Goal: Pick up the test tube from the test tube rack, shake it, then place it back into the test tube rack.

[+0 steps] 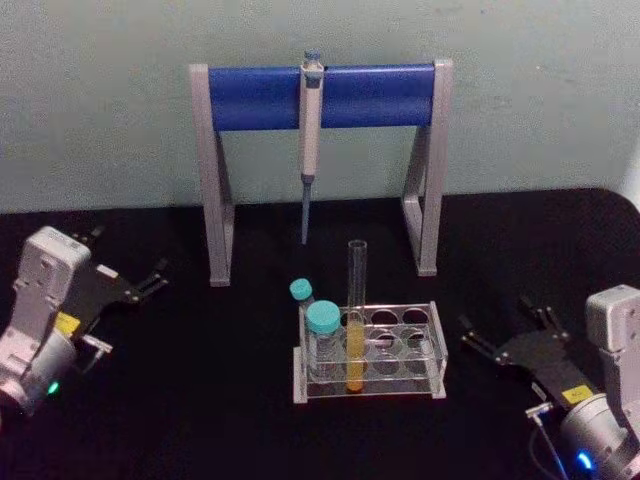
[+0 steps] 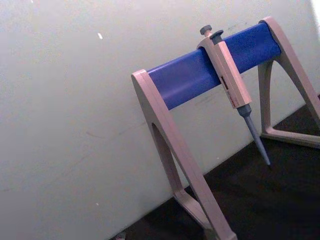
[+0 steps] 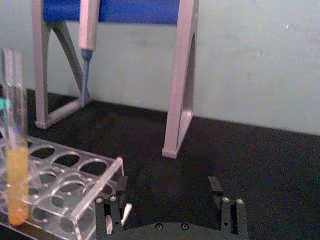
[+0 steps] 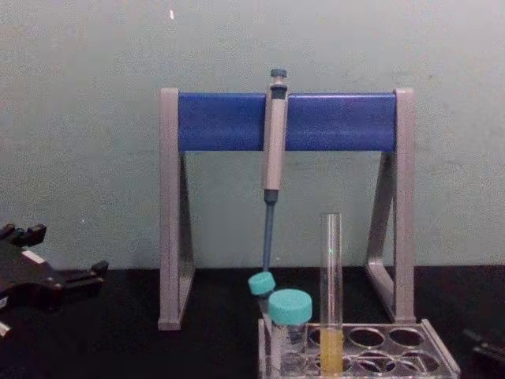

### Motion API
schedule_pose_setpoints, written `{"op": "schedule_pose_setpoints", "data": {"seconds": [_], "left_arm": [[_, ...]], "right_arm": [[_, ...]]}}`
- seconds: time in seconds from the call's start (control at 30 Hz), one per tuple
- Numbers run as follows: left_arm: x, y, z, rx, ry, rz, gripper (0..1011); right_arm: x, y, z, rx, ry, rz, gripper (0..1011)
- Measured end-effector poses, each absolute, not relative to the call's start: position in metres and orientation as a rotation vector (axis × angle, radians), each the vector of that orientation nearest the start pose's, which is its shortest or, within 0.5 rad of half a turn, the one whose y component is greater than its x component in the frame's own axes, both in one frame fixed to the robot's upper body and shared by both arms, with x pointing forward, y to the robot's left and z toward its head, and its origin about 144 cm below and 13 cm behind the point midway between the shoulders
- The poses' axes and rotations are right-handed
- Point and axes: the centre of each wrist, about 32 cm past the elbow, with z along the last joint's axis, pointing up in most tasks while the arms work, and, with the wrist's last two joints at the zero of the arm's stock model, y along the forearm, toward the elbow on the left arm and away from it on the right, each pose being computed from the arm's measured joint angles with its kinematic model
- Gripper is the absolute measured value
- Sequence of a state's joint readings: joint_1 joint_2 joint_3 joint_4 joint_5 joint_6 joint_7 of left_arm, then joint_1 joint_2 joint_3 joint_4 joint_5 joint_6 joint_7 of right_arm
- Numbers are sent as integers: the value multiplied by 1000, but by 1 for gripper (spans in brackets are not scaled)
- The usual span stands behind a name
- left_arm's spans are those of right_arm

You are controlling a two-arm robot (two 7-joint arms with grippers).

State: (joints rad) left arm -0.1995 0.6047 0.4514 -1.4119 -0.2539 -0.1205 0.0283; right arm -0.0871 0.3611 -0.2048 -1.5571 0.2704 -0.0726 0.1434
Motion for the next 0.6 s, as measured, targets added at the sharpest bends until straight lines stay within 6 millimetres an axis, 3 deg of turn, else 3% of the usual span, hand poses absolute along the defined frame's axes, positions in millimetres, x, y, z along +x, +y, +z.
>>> {"op": "schedule_pose_setpoints", "data": {"seconds": [0.6], "left_arm": [[489, 310, 1140, 304, -285, 1248, 1001]], "right_arm": [[430, -269, 1100, -164, 44, -1228, 1000]]}}
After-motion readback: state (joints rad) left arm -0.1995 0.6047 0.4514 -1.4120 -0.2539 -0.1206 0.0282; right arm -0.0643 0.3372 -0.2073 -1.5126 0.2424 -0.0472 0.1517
